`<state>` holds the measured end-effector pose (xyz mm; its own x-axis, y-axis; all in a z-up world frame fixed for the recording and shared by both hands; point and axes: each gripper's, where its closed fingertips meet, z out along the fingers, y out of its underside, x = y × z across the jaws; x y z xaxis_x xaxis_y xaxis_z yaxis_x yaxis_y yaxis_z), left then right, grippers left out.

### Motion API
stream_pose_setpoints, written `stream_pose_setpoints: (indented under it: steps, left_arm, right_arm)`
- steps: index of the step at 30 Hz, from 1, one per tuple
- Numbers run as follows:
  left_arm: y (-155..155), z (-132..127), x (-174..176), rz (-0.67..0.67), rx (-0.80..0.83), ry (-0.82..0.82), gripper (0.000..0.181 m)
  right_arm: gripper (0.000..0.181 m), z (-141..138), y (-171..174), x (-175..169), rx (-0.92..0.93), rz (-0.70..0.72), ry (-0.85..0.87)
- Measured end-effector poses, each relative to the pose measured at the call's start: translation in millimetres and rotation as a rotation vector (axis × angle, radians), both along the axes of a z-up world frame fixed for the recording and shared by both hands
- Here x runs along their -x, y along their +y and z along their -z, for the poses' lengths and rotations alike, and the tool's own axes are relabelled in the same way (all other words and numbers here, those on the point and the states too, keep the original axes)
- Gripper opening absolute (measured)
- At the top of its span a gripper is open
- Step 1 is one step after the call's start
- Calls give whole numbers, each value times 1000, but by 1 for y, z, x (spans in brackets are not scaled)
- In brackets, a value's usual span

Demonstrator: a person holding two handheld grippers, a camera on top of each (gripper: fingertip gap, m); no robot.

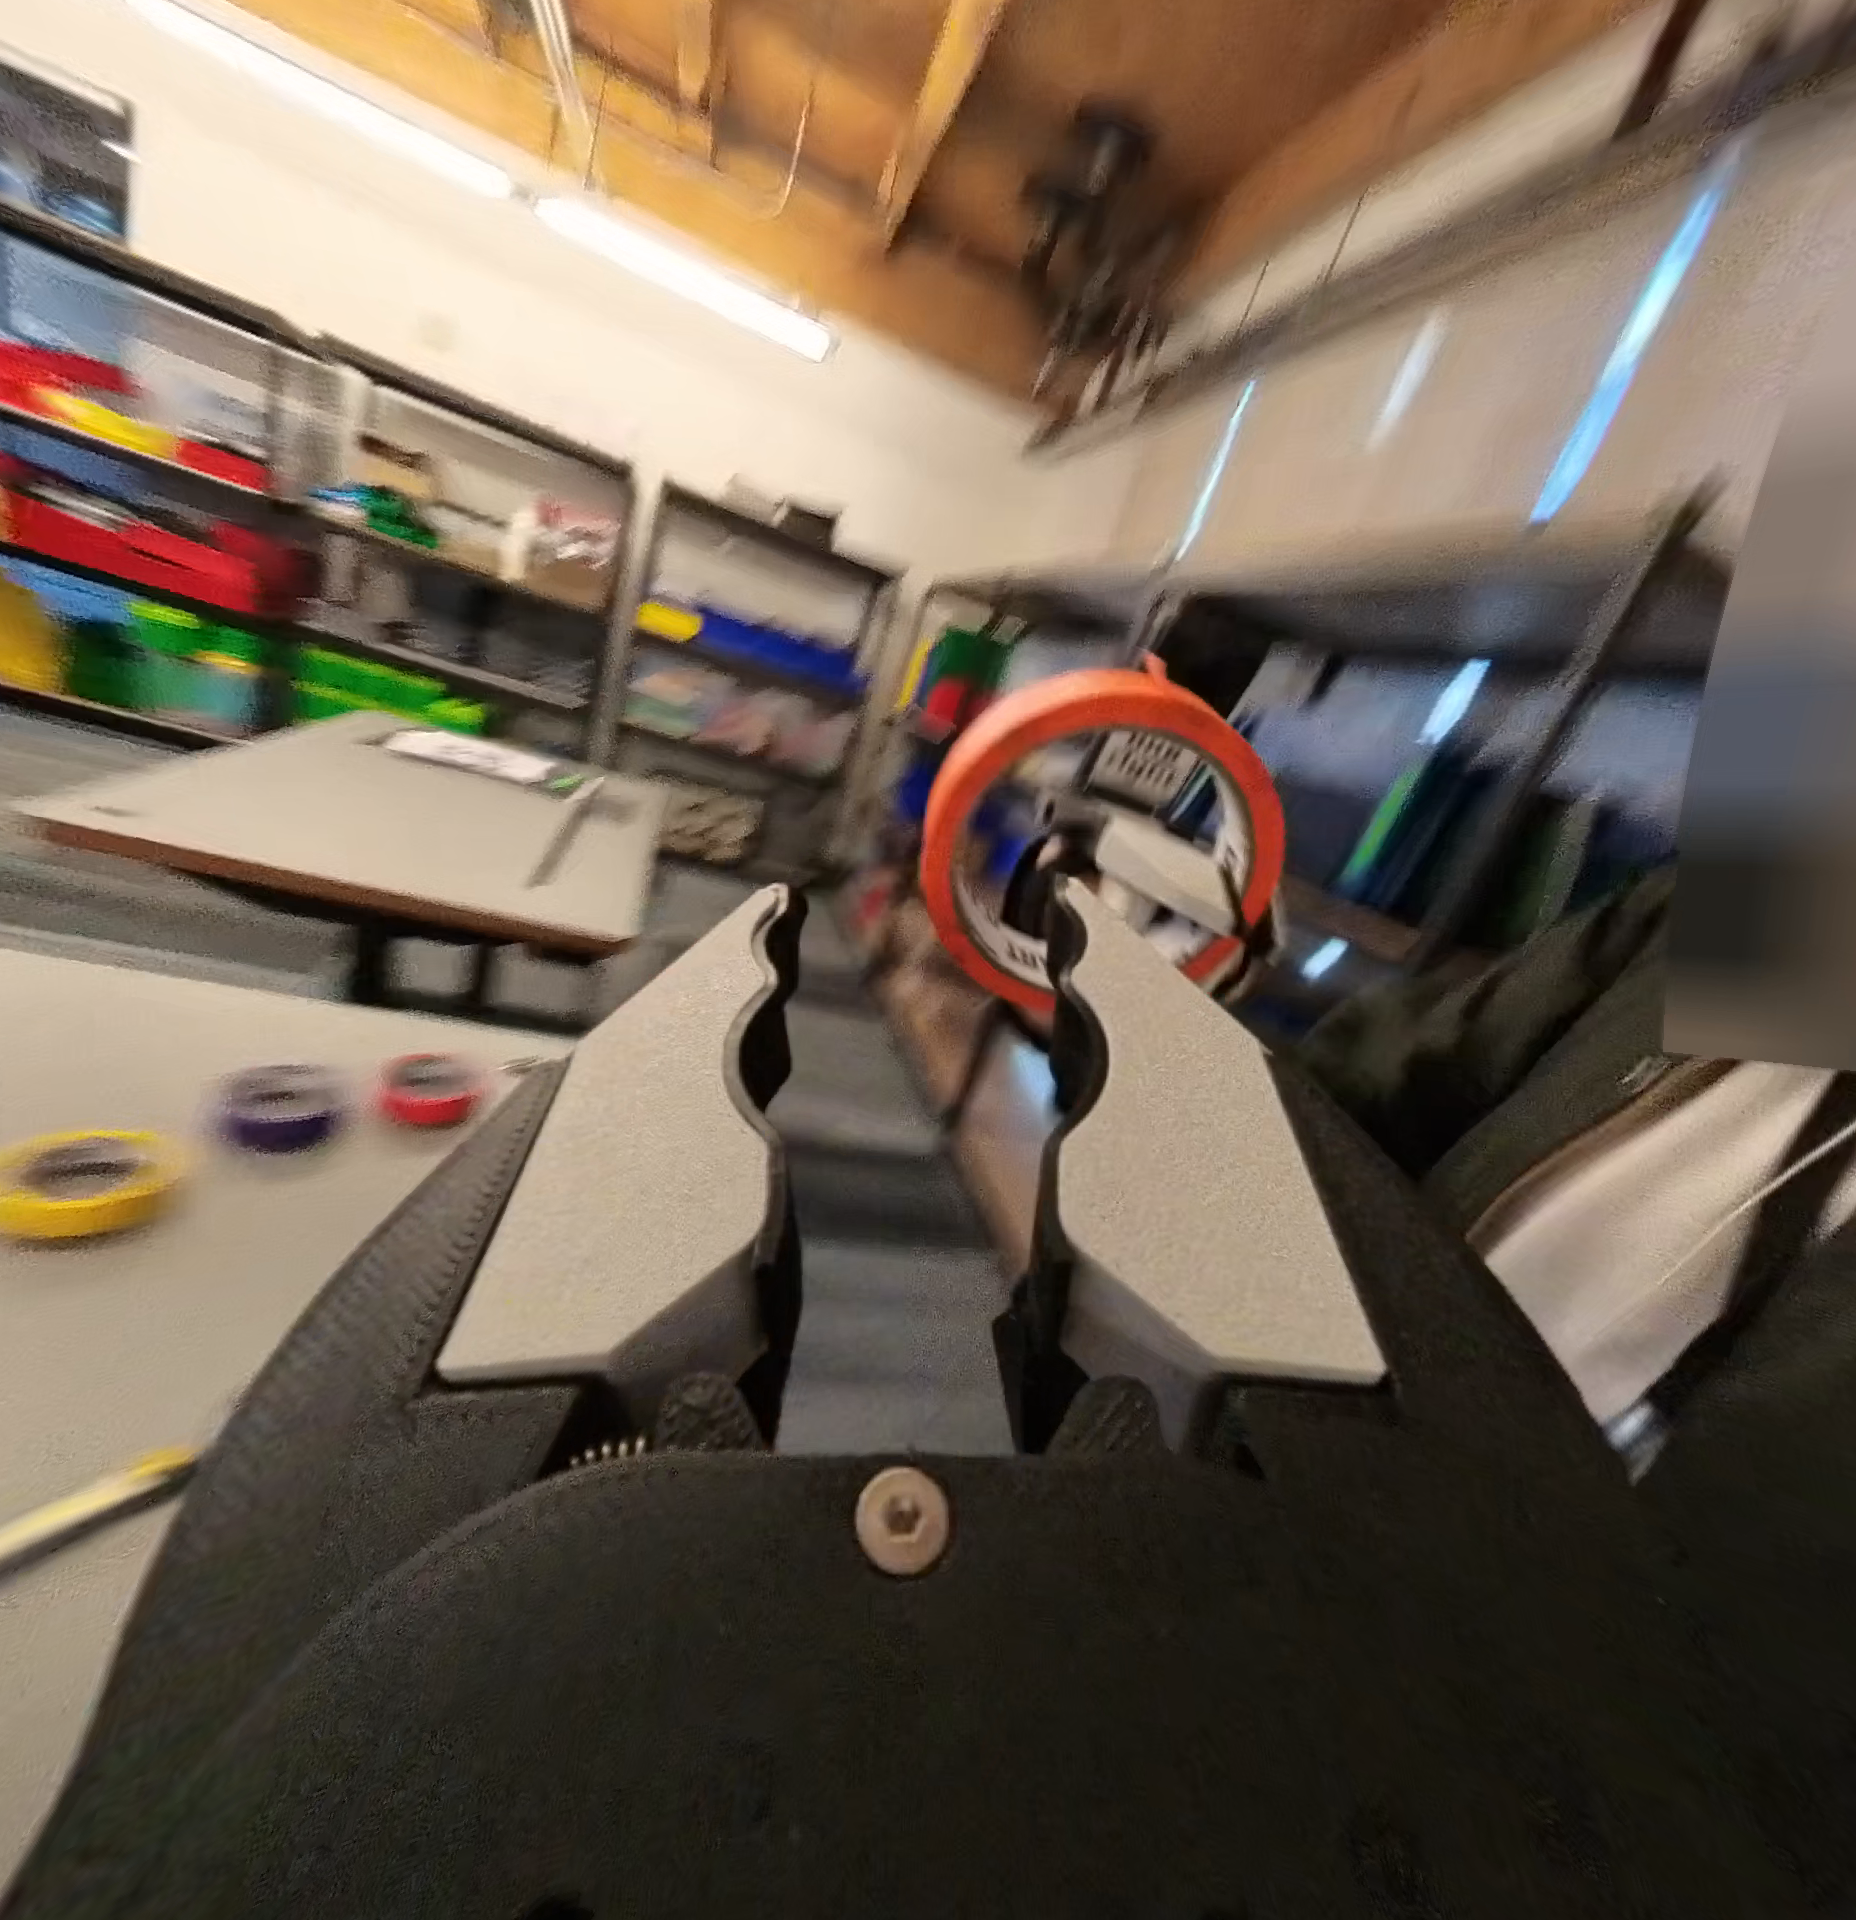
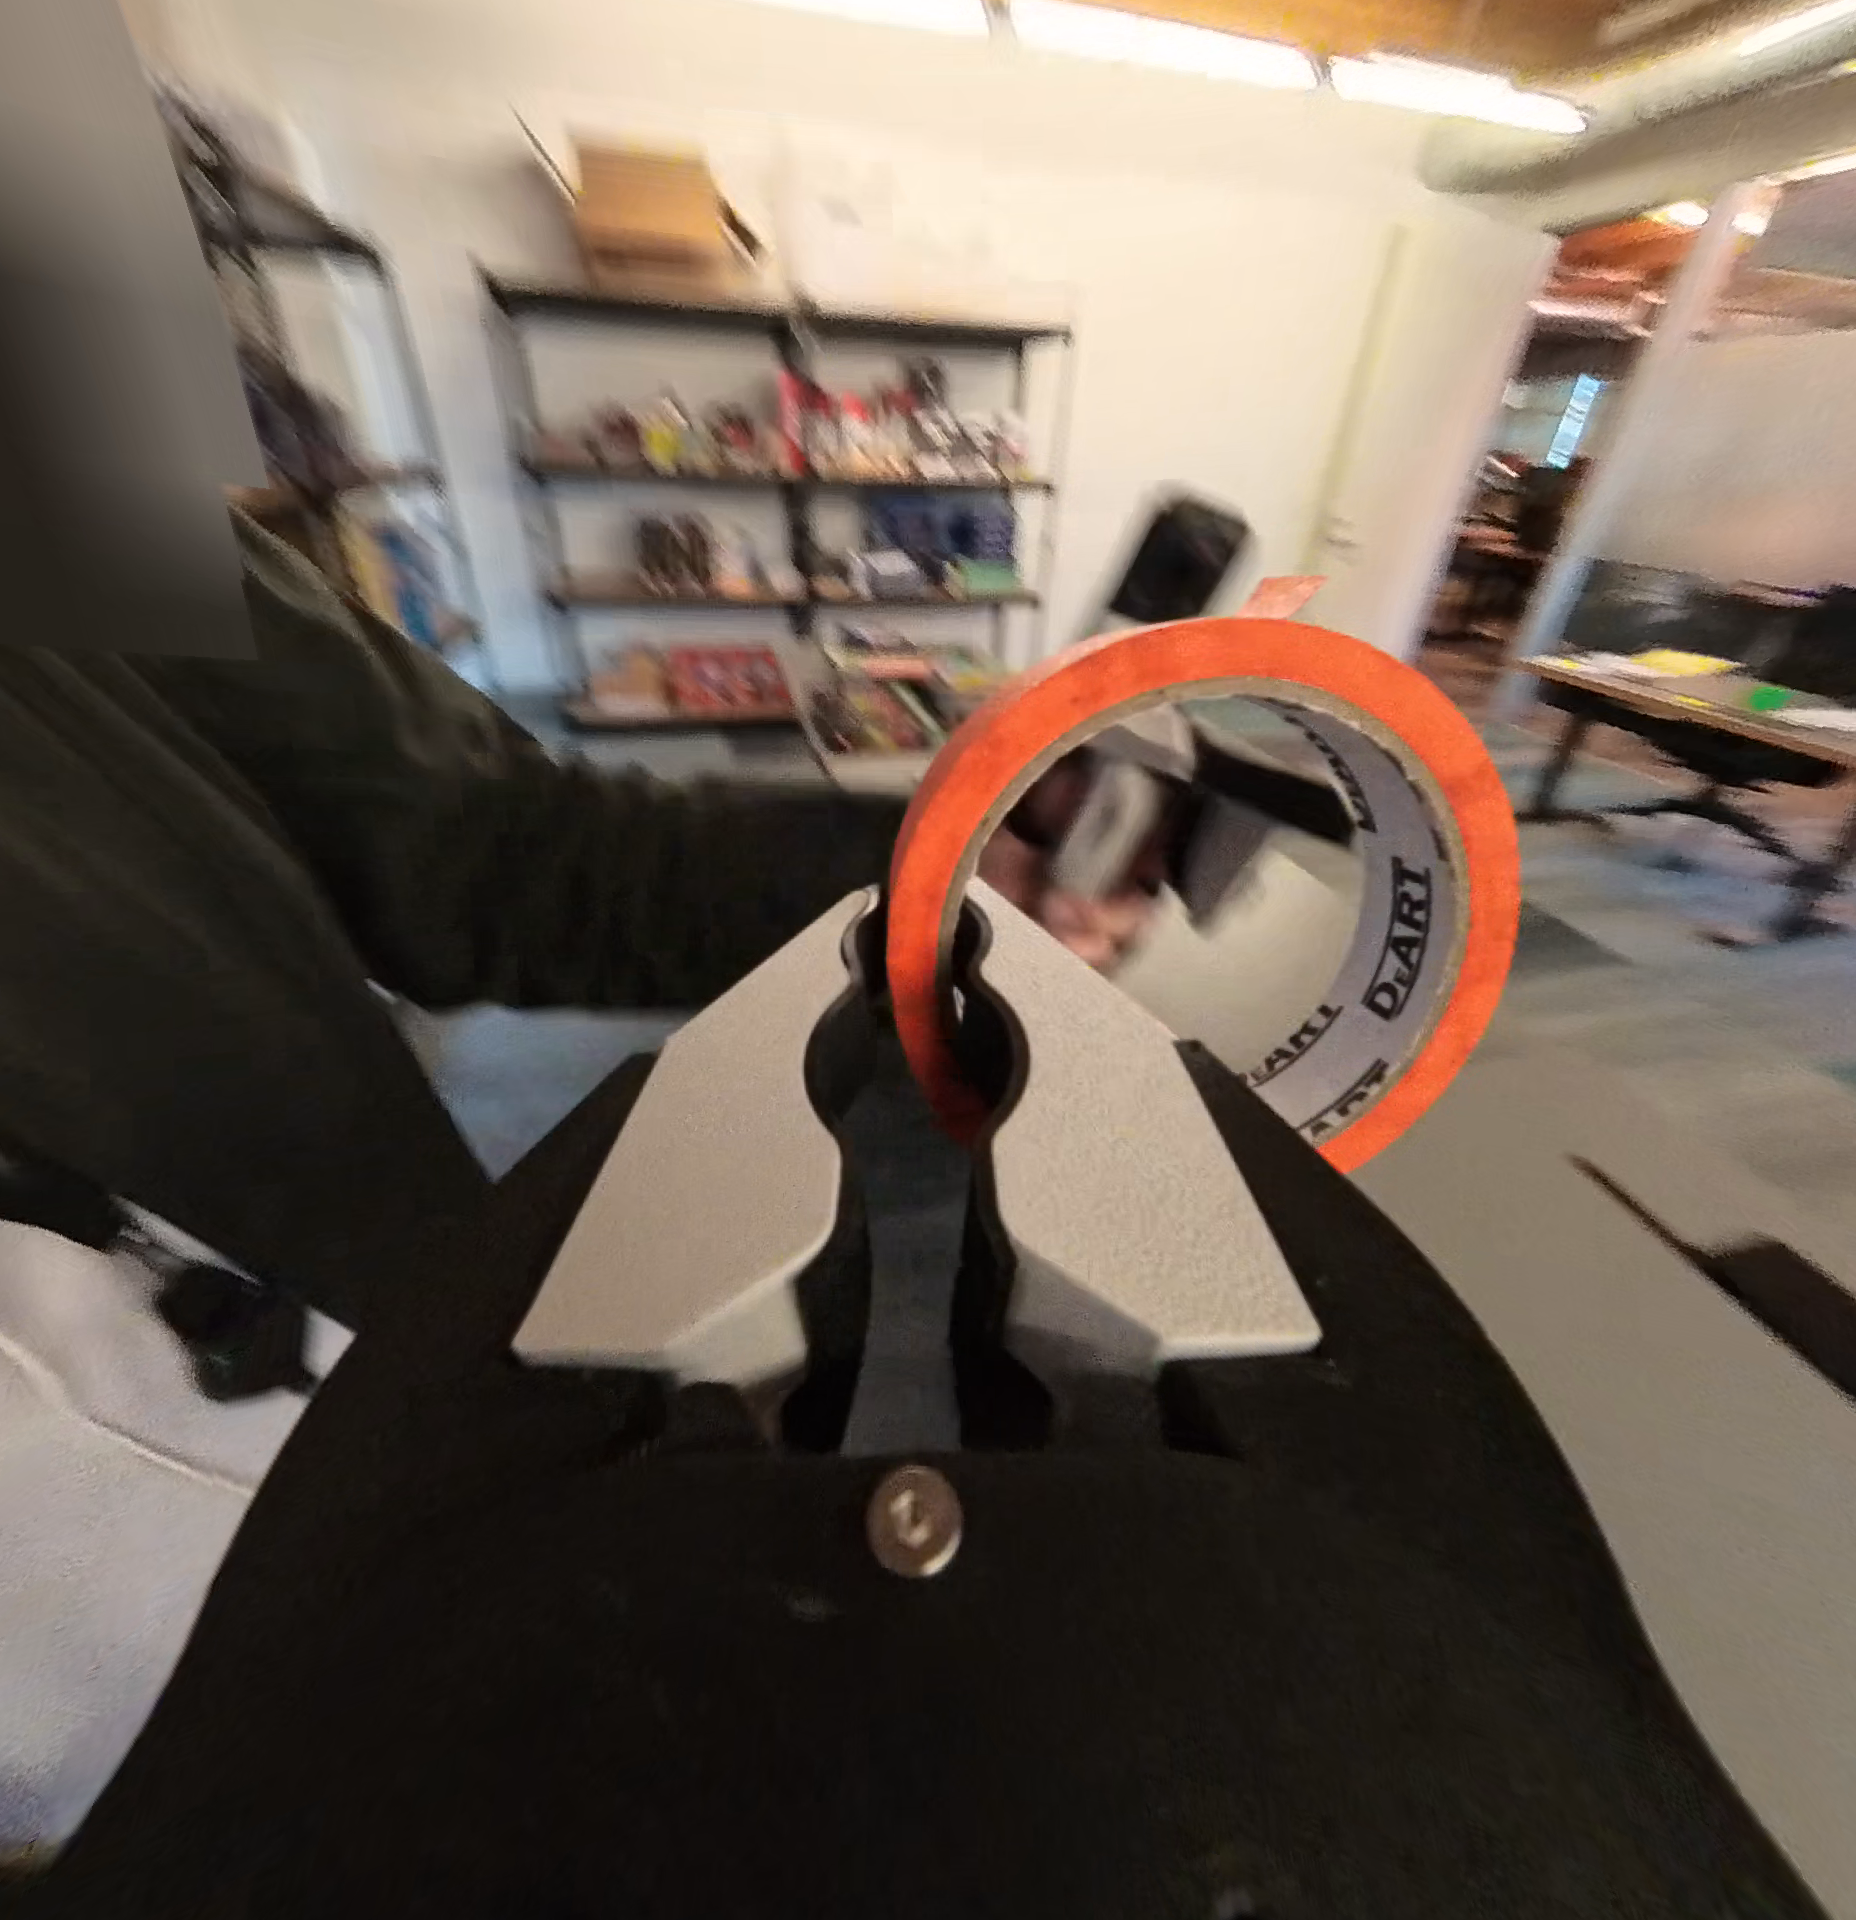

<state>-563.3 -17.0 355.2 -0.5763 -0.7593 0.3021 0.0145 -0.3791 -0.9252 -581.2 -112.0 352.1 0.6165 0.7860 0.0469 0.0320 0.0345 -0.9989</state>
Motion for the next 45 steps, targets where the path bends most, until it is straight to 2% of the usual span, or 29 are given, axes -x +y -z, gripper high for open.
stream_pose_setpoints:
  steps: [3, 5, 8, 12, 18, 23, 27, 33, 37, 45]
  left_arm:
    - [-20, -15, 13, -80, -331, 46, 43]
    - [-29, -19, 12, -104, -467, 87, 42]
    - [-43, -21, 15, -53, -550, 111, 26]
    - [-45, -8, 18, -24, -637, 173, 20]
    - [-50, 1, 15, 21, -654, 180, 0]
    - [-50, 13, 7, 31, -656, 209, 0]
    - [-40, 25, -3, -25, -675, 288, 0]
    - [-14, 51, -13, -129, -762, 360, 0]
    - [5, 69, -17, -128, -654, 390, 0]
    - [13, 84, -11, -123, -575, 372, 0]
  right_arm:
    - [9, 24, 16, -4, -14, 125, -272]
    - [8, 34, 22, 2, -43, 126, -399]
    - [8, 48, 30, 7, -59, 125, -534]
    - [9, 59, 33, 13, -43, 88, -582]
    - [9, 68, 28, 11, -5, 59, -571]
    - [9, 77, 26, 5, 69, 48, -523]
    - [9, 86, 32, 0, 169, 68, -435]
    - [10, 110, 55, -12, 361, 219, -425]
    - [9, 126, 70, -11, 447, 340, -493]
    - [10, 140, 76, -7, 496, 378, -514]
